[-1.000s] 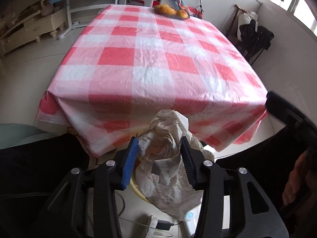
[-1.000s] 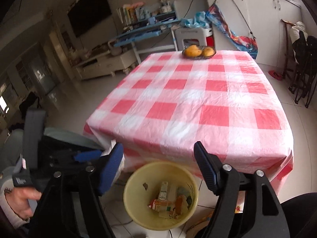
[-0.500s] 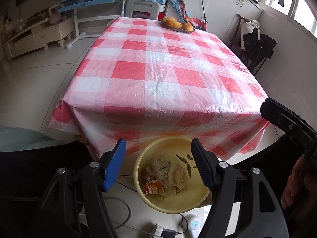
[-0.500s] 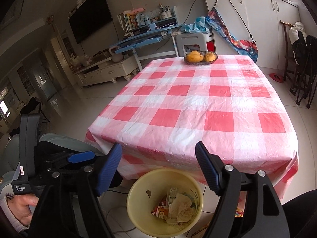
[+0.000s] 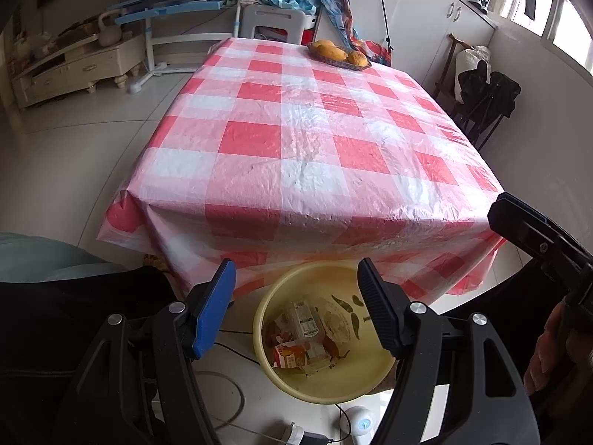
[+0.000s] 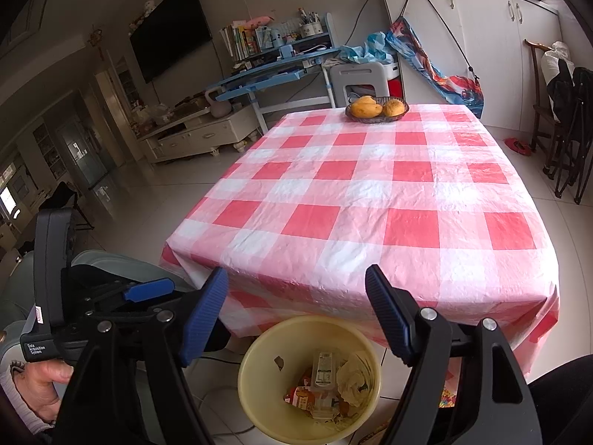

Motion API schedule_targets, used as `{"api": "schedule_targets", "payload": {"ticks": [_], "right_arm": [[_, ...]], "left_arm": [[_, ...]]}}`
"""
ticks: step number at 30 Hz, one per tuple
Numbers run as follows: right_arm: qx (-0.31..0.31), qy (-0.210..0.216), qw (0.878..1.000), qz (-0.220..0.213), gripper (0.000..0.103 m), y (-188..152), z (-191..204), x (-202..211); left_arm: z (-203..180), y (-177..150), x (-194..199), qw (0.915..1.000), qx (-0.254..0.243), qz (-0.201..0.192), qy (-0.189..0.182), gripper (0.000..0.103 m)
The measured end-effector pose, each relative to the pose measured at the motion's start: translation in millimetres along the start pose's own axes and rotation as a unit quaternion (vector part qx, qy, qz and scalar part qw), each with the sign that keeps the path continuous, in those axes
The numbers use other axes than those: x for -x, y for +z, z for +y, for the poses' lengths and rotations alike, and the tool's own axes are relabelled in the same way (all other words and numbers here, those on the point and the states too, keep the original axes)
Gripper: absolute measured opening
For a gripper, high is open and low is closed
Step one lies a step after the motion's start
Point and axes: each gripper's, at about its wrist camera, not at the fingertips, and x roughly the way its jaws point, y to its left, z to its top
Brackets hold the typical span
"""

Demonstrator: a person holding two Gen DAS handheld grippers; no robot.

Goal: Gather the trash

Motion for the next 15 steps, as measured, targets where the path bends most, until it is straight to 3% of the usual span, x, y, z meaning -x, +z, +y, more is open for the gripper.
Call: {"api": "schedule_targets", "payload": {"ticks": [15], "right_arm": [[0.002, -0.001, 1.0, 0.0, 0.073, -0.4, 0.7, -0.2]], "left_arm": [[9.1, 3.4, 8.1, 0.9995, 0.024, -0.019, -0.006, 0.069]]}}
